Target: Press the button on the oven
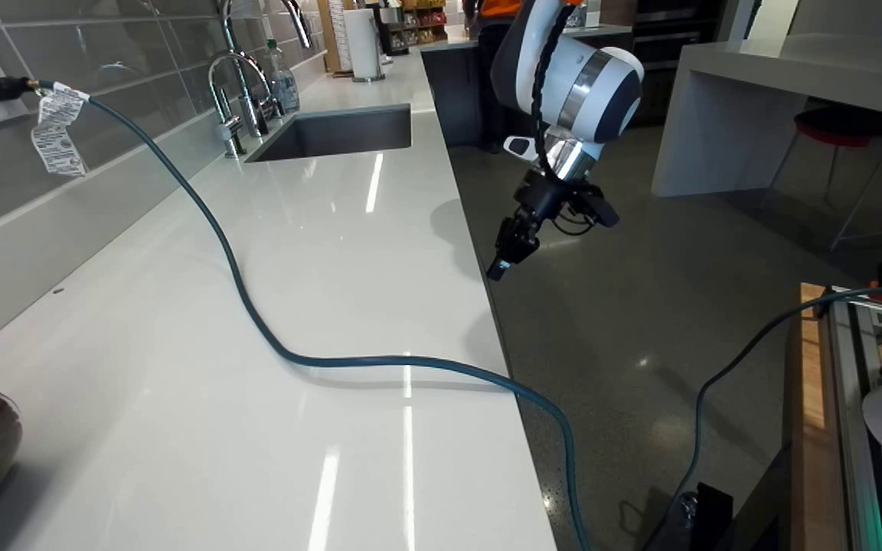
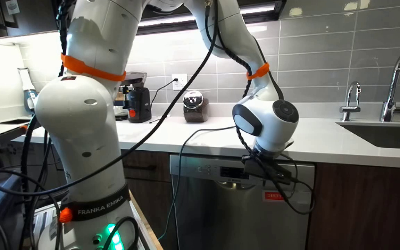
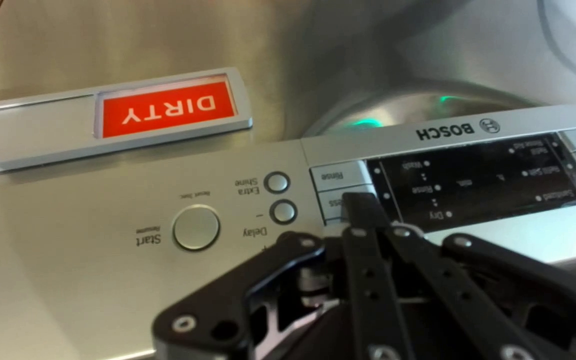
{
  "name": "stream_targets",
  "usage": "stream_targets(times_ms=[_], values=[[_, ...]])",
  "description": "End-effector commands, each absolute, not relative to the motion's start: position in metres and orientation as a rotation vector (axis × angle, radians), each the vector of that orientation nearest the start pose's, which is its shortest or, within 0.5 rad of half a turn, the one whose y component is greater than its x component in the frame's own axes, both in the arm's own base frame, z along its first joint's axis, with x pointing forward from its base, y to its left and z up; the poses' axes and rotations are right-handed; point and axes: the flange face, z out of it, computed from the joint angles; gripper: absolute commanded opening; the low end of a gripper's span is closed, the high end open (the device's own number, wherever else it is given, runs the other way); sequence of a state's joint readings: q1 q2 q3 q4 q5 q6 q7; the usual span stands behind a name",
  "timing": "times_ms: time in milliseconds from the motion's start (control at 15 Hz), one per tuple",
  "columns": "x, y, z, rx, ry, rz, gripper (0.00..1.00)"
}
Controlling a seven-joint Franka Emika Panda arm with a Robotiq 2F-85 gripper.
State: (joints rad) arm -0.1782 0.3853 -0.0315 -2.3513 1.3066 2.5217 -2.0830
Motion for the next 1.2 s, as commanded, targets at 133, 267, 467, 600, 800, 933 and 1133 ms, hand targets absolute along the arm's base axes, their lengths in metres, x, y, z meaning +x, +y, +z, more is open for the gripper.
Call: stream_targets(times_ms=[133, 267, 467, 600, 800, 933, 1133], values=[[0.4778, -0.0985, 0.1477, -2.452, -0.897, -0.704, 0.0], [0.4774, -0.0984, 0.1468, -2.453, -0.904, -0.693, 0.0], [0.4758, -0.0995, 0.1468, -2.458, -0.921, -0.675, 0.0], [0.4742, -0.1001, 0.1474, -2.46, -0.934, -0.666, 0.0], [0.4713, -0.1021, 0.1477, -2.466, -0.967, -0.633, 0.0], [0.4701, -0.1021, 0.148, -2.466, -0.988, -0.61, 0.0], [0.4696, -0.1029, 0.1492, -2.475, -1.021, -0.583, 0.0]])
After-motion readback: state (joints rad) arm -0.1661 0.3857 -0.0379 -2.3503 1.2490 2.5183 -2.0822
